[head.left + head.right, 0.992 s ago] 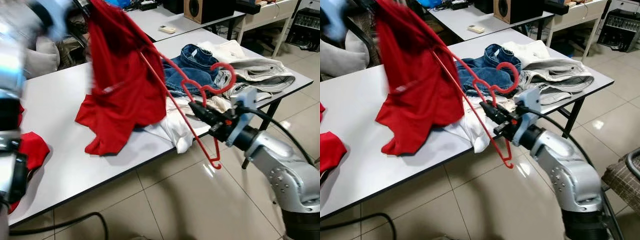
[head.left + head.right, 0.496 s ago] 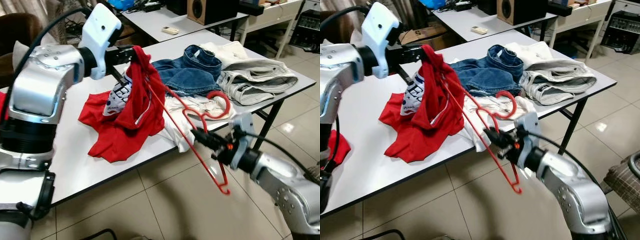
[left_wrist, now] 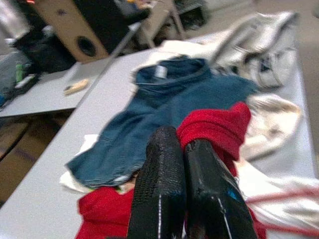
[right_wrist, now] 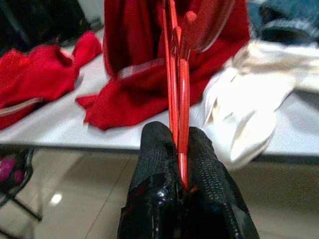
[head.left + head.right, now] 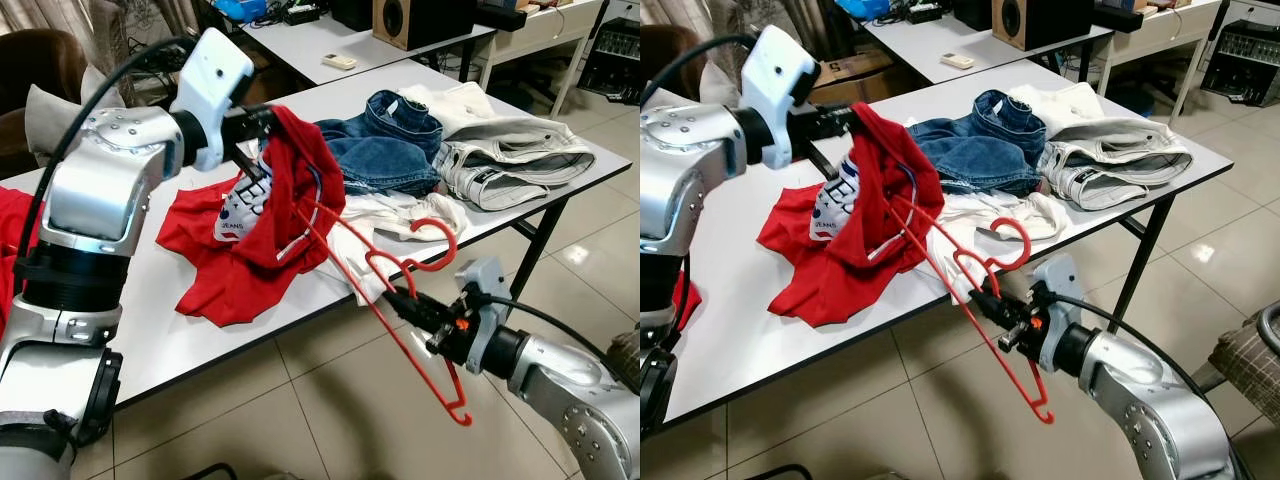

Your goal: Hang hanger

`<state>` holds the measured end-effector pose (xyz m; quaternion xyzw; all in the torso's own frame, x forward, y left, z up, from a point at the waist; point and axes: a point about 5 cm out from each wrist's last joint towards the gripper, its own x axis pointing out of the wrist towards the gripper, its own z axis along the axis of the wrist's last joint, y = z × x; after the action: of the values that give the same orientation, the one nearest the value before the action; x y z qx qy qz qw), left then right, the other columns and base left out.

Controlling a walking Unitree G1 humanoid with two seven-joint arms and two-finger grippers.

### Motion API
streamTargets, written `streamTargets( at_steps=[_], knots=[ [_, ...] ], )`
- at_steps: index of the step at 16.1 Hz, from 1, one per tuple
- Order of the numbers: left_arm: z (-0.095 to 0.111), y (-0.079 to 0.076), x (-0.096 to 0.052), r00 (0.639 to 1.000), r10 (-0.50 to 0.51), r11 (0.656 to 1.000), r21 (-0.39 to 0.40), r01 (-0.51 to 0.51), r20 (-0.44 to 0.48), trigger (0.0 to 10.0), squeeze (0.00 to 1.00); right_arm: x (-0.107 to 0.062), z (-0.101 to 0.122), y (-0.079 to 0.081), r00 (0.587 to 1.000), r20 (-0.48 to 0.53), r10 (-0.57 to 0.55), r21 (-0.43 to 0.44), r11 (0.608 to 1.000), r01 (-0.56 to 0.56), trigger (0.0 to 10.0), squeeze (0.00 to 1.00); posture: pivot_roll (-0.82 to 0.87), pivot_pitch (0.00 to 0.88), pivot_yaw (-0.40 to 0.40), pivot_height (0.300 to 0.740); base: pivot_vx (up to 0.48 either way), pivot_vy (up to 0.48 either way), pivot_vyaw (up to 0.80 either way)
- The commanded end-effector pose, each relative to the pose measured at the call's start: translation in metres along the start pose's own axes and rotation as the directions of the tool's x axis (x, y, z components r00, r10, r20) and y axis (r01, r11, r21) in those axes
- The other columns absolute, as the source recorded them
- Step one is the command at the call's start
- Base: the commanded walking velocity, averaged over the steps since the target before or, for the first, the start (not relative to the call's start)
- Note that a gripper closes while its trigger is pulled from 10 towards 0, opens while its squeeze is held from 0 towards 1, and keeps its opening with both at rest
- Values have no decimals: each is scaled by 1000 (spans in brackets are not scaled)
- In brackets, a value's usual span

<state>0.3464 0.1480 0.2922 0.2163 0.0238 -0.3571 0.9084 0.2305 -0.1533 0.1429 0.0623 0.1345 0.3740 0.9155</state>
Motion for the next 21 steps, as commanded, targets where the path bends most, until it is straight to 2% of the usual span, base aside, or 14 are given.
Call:
streamTargets(
  at_steps=[1, 2, 4, 5, 6, 7, 8, 11, 13, 14, 15, 16, 18, 21],
  knots=[
    [-4, -8, 1, 998, -56, 998, 13, 56, -22, 0, 0, 2, 9, 2, 999, 39, 8, -10, 1000, -8, 10000, 0, -137, 0, 158, 740, 0, 0, 0],
    [-11, -19, 5, 994, -102, 994, 43, 104, -50, 0, 0, 5, 9, 3, 999, 35, 22, -4, 1000, -22, 10000, 0, -137, 0, 157, 740, 0, 0, 0],
    [-16, -26, 10, 990, -123, 990, 55, 127, -66, 0, 0, 6, 7, 6, 999, 26, 40, 4, 999, -40, 10000, 0, -136, 0, 154, 740, 0, 0, 0],
    [-22, -30, 16, 988, -123, 988, 83, 131, -93, 1725, 0, 6, 3, 6, 999, 18, 39, 16, 999, -40, 10000, 0, -137, 0, 152, 740, 0, 0, 0],
    [-27, -27, 22, 990, -73, 988, 128, 88, -121, 10000, 0, 6, 1, 7, 999, 13, 38, 29, 999, -39, 10000, 0, -141, 0, 155, 740, 0, 0, 0],
    [-29, -24, 23, 990, -51, 987, 143, 70, -131, 10000, 0, 6, 0, 8, 999, 13, 39, 33, 999, -39, 10000, 0, -145, 0, 159, 740, 0, 0, 0],
    [-28, -21, 21, 992, -38, 990, 132, 55, -124, 10000, 973, 6, 0, 9, 999, 20, 40, 41, 998, -41, 10000, 0, -147, 0, 161, 740, 0, 0, 0],
    [-28, -24, 11, 991, -70, 995, 68, 78, -112, 10000, 1000, 6, 2, 10, 999, 35, 38, 55, 998, -40, 10000, 0, -141, 0, 156, 740, 0, 0, 0],
    [-33, -38, 3, 987, -121, 993, -16, 120, -106, 10000, 1000, 7, 4, 8, 999, 46, 28, 59, 998, -31, 10000, 0, -137, 0, 146, 740, 0, 0, 0],
    [-36, -46, -2, 986, -149, 984, -112, 140, -76, 10000, 1000, 9, 7, 5, 998, 60, 9, 65, 998, -13, 10000, 0, -134, 0, 137, 740, 0, 0, 0],
    [-40, -50, -7, 985, -156, 976, -164, 144, -66, 10000, 1000, 10, 9, 3, 998, 68, 0, 68, 998, -5, 10000, 0, -132, 0, 130, 740, 0, 0, 0],
    [-41, -50, -9, 985, -158, 974, -177, 144, -67, 10000, 1000, 10, 10, 2, 998, 69, -1, 68, 998, -4, 10000, 0, -131, 0, 127, 740, 0, 0, 0],
    [-41, -58, -15, 987, -157, 946, -293, 139, -38, 10000, 1000, 12, 13, -1, 997, 72, -7, 67, 998, 2, 10000, 0, -125, 0, 117, 740, 0, 0, 0],
    [-55, -70, -12, 985, -136, 936, -340, 94, -101, 10000, 1000, 14, 16, -2, 997, 80, -9, 63, 998, 4, 10000, 0, -124, 0, 114, 740, 0, 0, 0]
  ],
)
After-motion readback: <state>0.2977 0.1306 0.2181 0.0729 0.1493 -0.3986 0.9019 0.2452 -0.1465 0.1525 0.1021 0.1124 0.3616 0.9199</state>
